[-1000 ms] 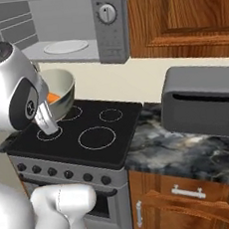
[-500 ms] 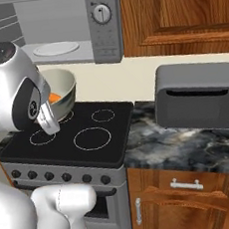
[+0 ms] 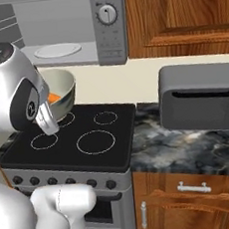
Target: Pick the carrot from the sink and place it in the bowl. Then pick the bowl and place it in the microwave. Then close the microwave door and press the start button.
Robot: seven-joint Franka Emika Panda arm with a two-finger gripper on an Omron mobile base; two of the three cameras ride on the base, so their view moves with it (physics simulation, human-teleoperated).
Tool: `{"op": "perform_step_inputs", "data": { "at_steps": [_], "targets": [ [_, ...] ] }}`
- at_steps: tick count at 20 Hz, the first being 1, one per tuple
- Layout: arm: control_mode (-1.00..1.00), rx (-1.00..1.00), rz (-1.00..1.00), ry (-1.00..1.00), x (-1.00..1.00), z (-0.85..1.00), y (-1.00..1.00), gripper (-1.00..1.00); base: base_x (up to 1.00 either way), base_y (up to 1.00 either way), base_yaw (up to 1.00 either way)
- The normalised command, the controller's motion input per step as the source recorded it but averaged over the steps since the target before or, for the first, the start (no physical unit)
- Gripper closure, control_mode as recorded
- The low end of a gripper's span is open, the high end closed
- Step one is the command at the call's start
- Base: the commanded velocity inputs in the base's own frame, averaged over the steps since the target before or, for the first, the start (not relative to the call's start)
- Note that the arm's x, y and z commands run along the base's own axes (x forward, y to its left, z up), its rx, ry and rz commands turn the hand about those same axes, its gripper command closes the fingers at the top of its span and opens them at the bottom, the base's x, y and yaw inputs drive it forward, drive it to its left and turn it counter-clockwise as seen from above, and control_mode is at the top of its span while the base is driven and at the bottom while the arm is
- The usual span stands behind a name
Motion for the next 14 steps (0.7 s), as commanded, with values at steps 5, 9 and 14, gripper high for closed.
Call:
{"op": "perform_step_inputs", "data": {
  "at_steps": [5, 9, 14],
  "targets": [
    [1.0, 0.0, 0.0, 0.0, 0.0, 0.0, 0.0, 1.0, 0.28, 0.0, -0.03],
    [-1.0, 0.0, 0.0, 0.0, -0.01, 0.0, 0.01, 1.0, 0.0, 0.0, 0.0],
    [-1.0, -0.06, 0.0, -0.01, -0.09, 0.2, 0.3, 1.0, 0.0, 0.0, 0.0]
  ]
}}
